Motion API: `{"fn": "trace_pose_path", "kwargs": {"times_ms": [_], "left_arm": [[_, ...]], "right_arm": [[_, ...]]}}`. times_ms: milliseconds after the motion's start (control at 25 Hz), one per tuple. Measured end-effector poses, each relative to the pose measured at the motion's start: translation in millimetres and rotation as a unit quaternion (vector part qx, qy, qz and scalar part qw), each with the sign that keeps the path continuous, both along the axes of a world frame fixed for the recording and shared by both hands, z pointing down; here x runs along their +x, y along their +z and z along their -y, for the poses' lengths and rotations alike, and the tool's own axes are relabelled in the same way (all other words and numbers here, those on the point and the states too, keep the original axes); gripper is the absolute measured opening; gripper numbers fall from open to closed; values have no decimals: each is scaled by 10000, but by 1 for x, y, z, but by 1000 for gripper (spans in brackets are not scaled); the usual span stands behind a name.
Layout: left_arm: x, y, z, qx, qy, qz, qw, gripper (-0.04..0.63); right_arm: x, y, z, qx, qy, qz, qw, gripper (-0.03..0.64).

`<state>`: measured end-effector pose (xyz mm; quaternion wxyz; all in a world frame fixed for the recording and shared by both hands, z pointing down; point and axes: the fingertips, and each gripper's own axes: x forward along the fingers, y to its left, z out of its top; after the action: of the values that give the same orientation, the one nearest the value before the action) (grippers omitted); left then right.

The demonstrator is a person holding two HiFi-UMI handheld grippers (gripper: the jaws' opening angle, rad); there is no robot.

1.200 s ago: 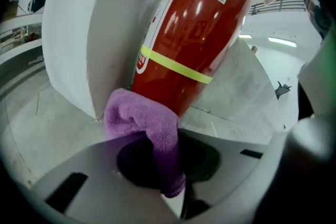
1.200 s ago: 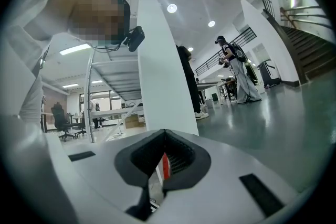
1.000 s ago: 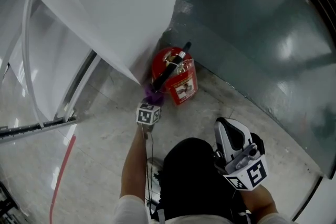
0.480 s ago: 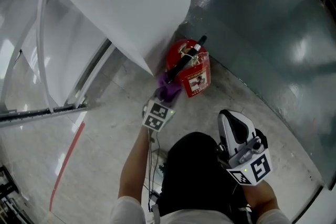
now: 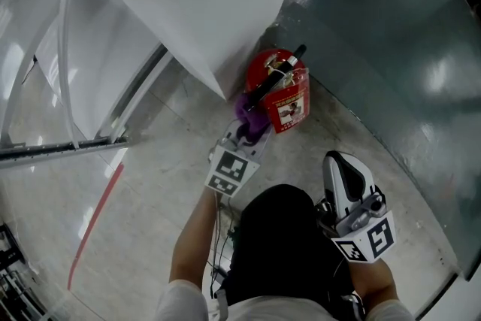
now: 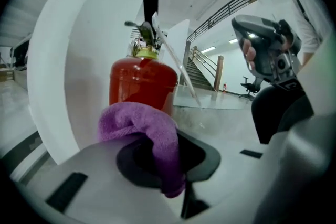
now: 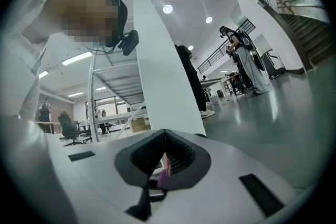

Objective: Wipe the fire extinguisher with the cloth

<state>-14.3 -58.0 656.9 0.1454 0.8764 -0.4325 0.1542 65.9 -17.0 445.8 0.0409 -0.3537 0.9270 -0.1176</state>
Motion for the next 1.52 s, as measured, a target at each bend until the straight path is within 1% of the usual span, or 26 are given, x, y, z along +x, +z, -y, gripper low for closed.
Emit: {"fn": "trace_pose_path", "kwargs": {"times_ms": [120,280,400,480,560,600,720,800,920,1040,1160,1320,1400,1520], "left_arm": [[2,-19,-1,208,-7,-104,9997,58],[1,-55,-4,590,-31,-283,9979,58],[-2,-66,-6,754,-79,-241,9968,60],[-8,-58,-8,738,-187,-146,9970,58],[-14,-34,-13,590,-332,64,9977,58],[-17,-19,-17,456,-404,104,9981,58],[-25,23,-29,83,-644,-33,9979,58],[-29,47,-35,-91,-793,-59,9968,58],[-32,80,-40,-377,-912,-80,9951,60],[-26,111,-43,-609,-867,-116,9943,60],[-22,134,-44,-739,-828,-96,9938,60],[-21,155,-38,-865,-1040,-92,9908,58],[-19,166,-34,-918,-1134,-68,9893,58],[-14,189,-28,-1047,-1138,-16,9880,60]], "right_arm": [[-1,0,-1,16,-20,28,10000,14],[-4,0,-3,33,-38,39,10000,14],[-4,-2,-5,47,-31,57,10000,14],[-4,-1,-4,64,45,-9,10000,14],[-2,3,-1,94,214,-172,9996,14],[-1,7,2,112,321,-270,9991,14],[4,23,14,187,684,-685,9951,14],[8,41,22,119,906,-866,9920,14],[10,74,35,-134,1190,-772,9898,14],[4,110,47,-338,1291,-678,9887,14],[-6,138,54,-326,1255,-791,9884,14],[-8,170,54,-454,1347,-852,9862,14],[-5,179,53,-546,1372,-834,9855,14],[-2,188,55,-526,1406,-821,9853,14]]}}
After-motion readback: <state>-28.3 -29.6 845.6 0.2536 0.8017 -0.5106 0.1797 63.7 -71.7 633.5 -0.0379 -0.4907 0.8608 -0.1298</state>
